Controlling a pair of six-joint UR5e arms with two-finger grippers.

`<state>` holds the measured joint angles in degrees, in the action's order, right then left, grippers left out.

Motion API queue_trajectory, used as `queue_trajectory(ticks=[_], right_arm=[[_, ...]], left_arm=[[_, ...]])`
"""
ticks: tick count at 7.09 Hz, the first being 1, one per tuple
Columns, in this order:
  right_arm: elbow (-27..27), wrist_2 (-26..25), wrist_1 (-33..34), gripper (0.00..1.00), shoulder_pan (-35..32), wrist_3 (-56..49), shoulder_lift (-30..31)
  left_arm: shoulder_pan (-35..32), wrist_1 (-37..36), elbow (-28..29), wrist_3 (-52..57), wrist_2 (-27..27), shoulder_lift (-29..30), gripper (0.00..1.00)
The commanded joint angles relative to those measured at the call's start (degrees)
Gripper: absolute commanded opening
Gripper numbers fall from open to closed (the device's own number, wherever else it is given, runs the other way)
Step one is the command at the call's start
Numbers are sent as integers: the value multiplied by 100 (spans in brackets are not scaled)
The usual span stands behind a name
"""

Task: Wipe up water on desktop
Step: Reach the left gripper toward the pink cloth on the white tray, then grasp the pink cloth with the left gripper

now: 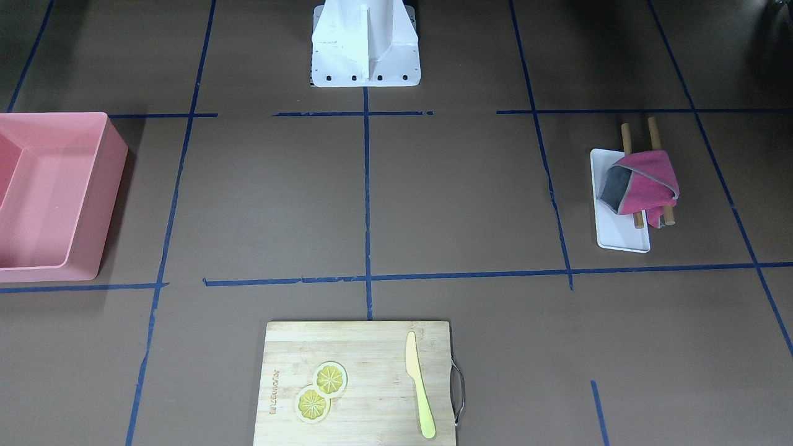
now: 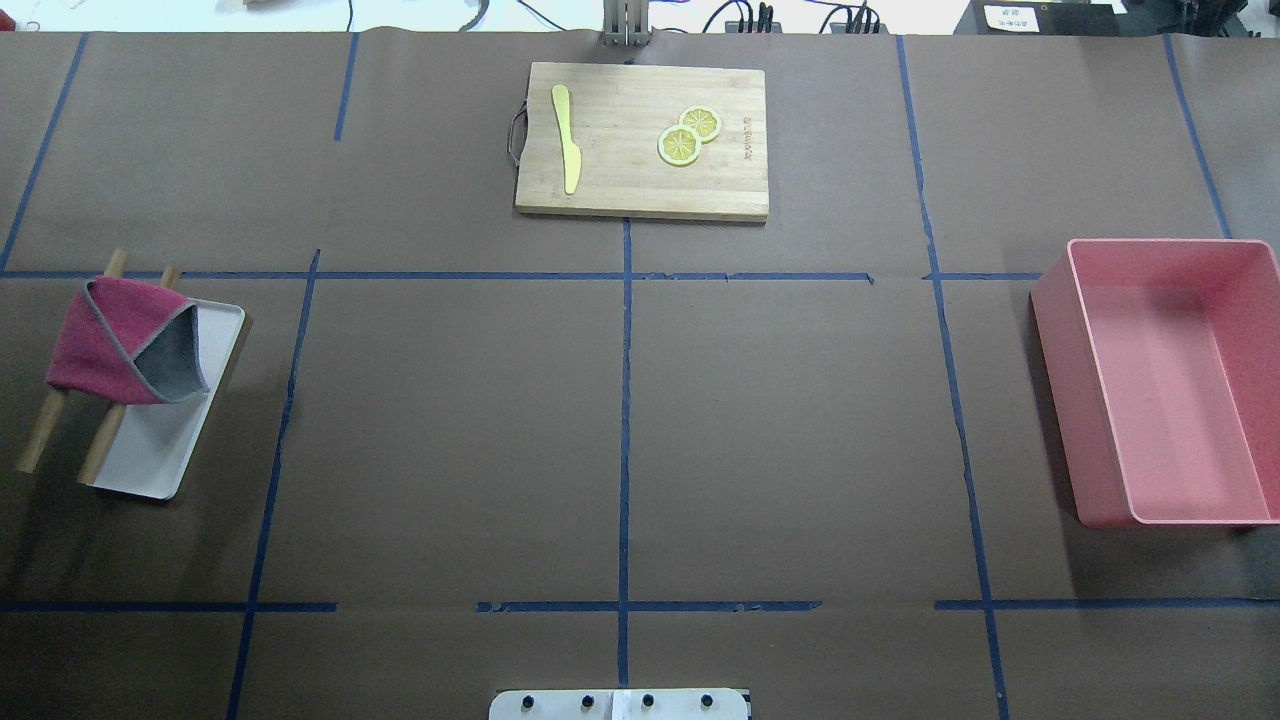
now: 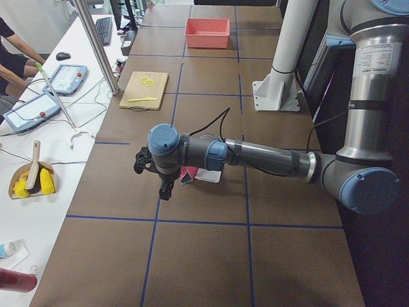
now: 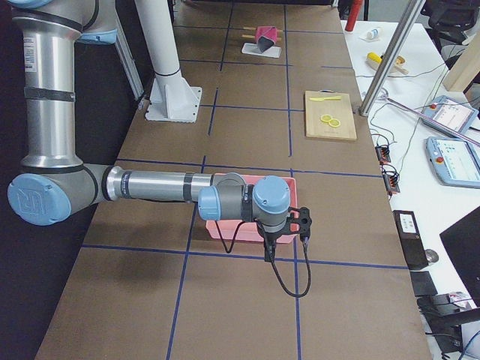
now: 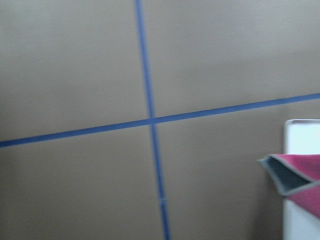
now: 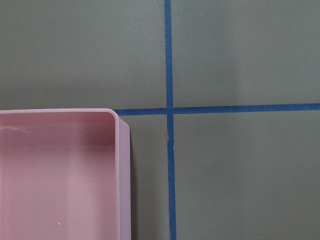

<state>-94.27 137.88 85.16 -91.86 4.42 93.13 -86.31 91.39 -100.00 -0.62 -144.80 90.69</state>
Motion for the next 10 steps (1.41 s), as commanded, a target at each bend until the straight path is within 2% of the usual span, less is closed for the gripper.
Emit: queue_trajectory(ticks=[1, 2, 3, 4, 5, 7, 9, 10], right_arm=[[-3, 151, 1, 100, 2, -3, 12], [5, 143, 0, 100, 2, -3, 29], [5, 151, 0, 100, 2, -3, 21], [5, 125, 0, 100, 36, 6, -49], [5, 116, 0, 100, 63, 6, -50], [5, 116, -8, 100, 63, 6, -59], [5, 108, -8, 100, 72, 6, -76], [5, 108, -8, 100, 72, 6, -85]], left_arm=[[735, 841, -395, -2062, -233, -33, 100], [1226, 1141, -363, -2726, -145, -68, 100], [1613, 1353, -336, -3063, 360, -130, 100], [1835, 1755, -293, -3536, 496, -130, 100], [1950, 2151, -257, -3898, 506, -226, 99], [2074, 2251, -213, -3990, 506, -218, 94], [2074, 2251, -117, -3963, 506, -166, 84], [2074, 2251, -82, -3963, 506, -148, 70]])
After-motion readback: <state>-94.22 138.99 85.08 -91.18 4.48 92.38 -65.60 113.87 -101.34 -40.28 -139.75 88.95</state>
